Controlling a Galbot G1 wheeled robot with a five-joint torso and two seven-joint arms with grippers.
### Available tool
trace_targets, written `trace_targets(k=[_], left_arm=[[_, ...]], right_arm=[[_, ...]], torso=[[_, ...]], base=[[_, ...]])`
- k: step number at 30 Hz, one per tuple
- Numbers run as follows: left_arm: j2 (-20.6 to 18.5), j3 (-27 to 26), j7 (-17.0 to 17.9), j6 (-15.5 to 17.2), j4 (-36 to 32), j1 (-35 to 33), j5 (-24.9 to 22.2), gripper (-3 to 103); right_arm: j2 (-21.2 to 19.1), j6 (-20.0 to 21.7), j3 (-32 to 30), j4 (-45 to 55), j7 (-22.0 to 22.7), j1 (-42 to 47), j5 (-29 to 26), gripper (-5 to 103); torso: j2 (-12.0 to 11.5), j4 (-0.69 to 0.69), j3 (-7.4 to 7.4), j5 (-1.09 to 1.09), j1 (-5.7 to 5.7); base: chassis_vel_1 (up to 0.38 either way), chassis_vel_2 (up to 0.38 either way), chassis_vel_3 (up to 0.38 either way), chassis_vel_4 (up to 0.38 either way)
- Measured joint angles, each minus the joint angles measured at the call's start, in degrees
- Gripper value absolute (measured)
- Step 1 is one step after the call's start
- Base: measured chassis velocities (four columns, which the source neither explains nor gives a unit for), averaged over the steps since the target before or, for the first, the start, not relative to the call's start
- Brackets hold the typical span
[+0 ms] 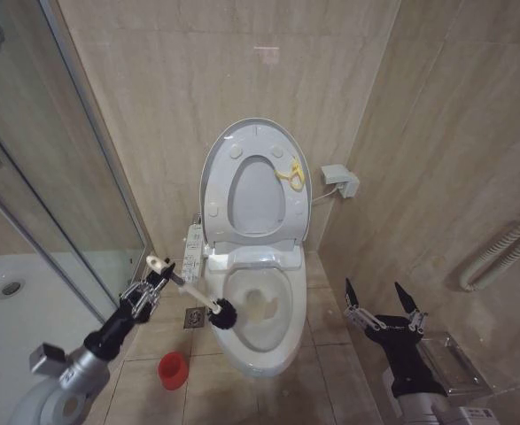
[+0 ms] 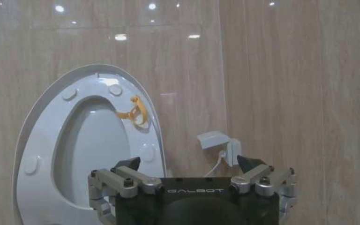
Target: Open the toilet lid, clean the toilet bowl with a toilet brush, close the toilet lid, and flush.
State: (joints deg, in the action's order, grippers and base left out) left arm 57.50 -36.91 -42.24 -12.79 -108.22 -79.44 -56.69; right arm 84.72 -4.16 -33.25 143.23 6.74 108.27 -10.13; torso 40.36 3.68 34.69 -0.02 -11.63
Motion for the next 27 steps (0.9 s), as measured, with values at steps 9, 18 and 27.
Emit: trace_targets(k=[9,18,27], left_arm=[[-0.8,8.1,-0.2,-0.4,10.1,9.5,-1.1,20],[3.0,18.7,1.2,-3.5,19.4,19.9,6.2,20],[5.7,28.6,0.7,-6.9,31.9,29.7,14.1,20]], right_arm=[[0.0,0.0,0.0,0.0,0.0,0.0,0.0,100],[0.0,0.0,0.0,0.0,0.0,0.0,0.0,100],[0.0,0.0,0.0,0.0,0.0,0.0,0.0,100]], torso=[[0.0,-0.02,0.0,0.03,0.0],[0.0,0.0,0.0,0.02,0.0],[0.0,0.0,0.0,0.02,-0.01]], base=[[0.0,0.0,0.0,0.0],[0.0,0.0,0.0,0.0],[0.0,0.0,0.0,0.0]])
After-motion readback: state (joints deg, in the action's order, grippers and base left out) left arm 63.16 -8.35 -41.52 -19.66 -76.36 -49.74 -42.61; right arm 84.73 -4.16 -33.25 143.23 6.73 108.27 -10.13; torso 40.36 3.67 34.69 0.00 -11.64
